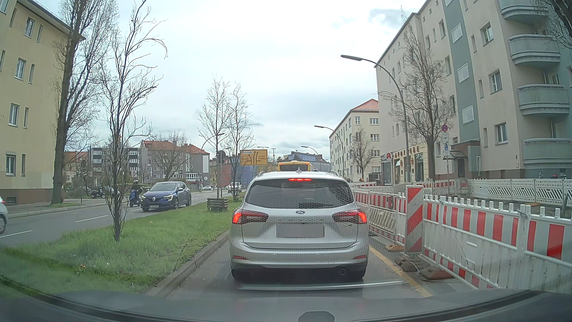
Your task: Follow the waypoints while adhering to traffic rules and regulations
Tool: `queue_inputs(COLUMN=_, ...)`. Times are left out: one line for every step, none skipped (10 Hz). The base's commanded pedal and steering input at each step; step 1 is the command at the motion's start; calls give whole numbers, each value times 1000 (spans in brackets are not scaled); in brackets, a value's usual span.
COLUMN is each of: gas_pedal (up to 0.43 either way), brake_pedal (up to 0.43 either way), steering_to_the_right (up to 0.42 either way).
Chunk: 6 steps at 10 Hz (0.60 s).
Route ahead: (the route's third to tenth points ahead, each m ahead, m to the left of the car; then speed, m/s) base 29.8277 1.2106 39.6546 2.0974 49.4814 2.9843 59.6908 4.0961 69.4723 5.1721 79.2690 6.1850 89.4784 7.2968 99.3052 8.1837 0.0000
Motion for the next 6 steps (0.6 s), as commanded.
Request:
queue_inputs(gas_pedal=0, brake_pedal=390, steering_to_the_right=0)
queue_inputs(gas_pedal=0, brake_pedal=384, steering_to_the_right=0)
queue_inputs(gas_pedal=0, brake_pedal=390, steering_to_the_right=0)
queue_inputs(gas_pedal=0, brake_pedal=390, steering_to_the_right=0)
queue_inputs(gas_pedal=0, brake_pedal=390, steering_to_the_right=0)
queue_inputs(gas_pedal=0, brake_pedal=390, steering_to_the_right=0)
